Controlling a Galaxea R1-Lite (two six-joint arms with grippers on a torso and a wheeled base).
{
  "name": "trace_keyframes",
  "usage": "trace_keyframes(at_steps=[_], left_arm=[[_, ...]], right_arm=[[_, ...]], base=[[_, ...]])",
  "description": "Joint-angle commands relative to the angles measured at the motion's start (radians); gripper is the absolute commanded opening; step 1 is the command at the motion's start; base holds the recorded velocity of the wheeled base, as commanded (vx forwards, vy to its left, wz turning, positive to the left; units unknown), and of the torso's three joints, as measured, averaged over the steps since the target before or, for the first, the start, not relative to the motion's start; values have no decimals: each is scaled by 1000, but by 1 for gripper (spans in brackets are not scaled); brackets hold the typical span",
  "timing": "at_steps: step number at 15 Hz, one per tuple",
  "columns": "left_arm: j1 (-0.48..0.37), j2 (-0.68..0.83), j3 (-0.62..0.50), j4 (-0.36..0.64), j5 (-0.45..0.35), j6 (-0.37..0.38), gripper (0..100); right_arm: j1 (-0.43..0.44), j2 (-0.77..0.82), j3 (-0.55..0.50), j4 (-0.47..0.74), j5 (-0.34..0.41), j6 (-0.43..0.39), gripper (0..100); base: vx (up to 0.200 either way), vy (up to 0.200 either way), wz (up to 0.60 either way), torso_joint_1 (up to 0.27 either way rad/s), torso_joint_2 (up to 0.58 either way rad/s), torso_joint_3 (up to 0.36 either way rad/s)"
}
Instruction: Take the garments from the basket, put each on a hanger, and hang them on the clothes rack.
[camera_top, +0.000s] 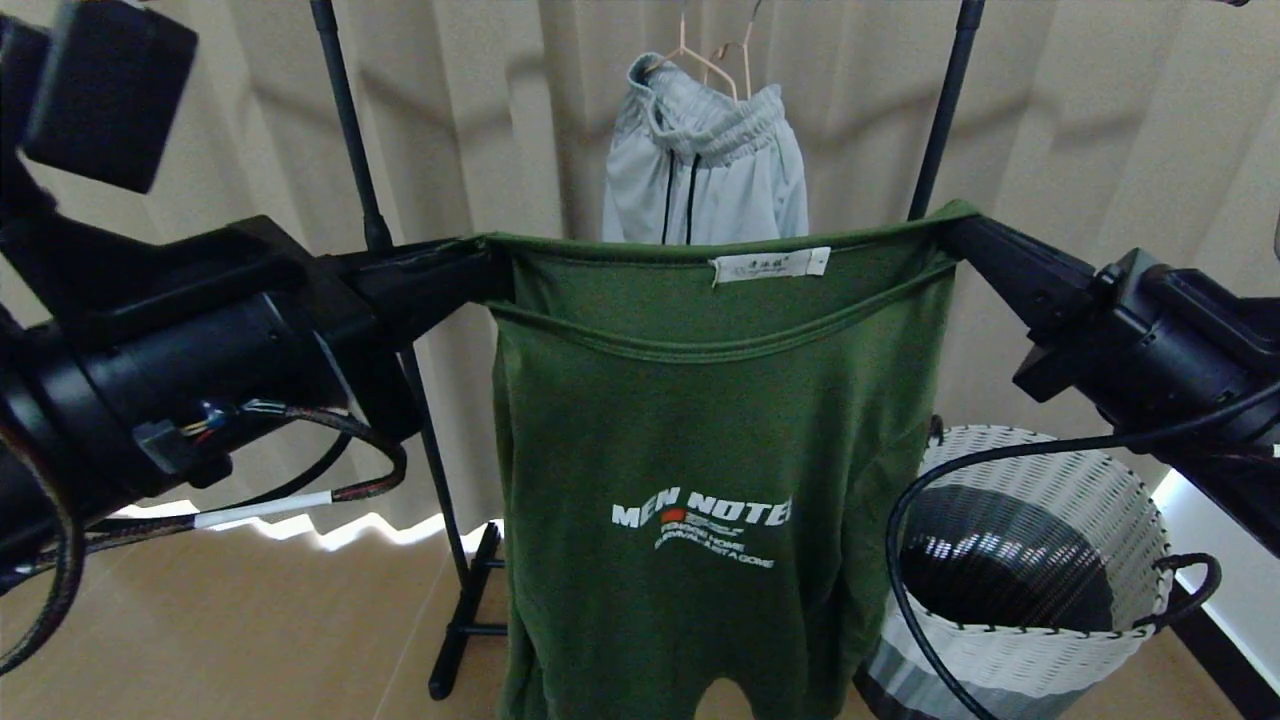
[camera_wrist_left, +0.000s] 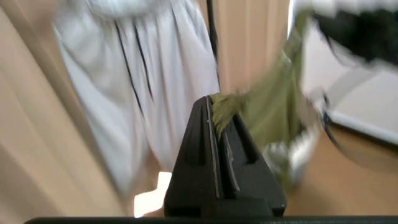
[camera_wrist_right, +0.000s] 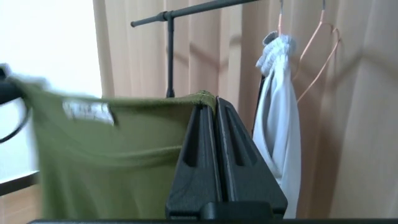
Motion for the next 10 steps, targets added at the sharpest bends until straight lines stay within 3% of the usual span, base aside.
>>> trace_keyframes(at_steps=[1,10], left_arm=[[-2,38,0,-2,-1,1,0],[0,1,-40,-7,-5,-2,0]], right_arm=[[1,-22,20,-4,1,0,0],[1,-39,23,-1,4,0,0]], base=[[0,0,0,0,0,0],[0,0,0,0,0,0]])
